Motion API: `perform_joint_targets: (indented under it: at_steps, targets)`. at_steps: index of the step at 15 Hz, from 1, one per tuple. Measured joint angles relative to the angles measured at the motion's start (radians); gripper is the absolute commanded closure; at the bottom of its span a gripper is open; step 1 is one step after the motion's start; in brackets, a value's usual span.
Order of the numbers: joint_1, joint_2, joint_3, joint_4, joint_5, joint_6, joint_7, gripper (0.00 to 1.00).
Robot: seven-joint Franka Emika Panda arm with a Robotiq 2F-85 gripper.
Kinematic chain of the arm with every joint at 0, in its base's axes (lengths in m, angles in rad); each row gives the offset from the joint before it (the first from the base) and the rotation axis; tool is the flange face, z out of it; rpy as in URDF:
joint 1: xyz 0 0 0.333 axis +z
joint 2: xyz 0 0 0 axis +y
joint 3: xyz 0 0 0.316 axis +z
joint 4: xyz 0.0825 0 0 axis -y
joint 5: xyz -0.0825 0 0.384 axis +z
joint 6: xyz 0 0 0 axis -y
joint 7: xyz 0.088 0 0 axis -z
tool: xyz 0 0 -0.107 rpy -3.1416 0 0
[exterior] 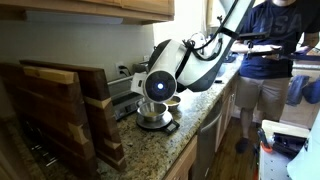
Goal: Use the spoon to get some contents from the bowl on the right and put them into the one on the left
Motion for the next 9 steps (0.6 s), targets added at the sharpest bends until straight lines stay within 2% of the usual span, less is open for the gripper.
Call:
perform_joint_targets:
  at_steps: [4,9]
  targets:
    - [-0.017,-0.012,-0.012,0.051,0.169,0.054,-0.231,0.97]
    - [-0.036,-0.012,-0.025,0.116,0.427,0.065,-0.524,0.97]
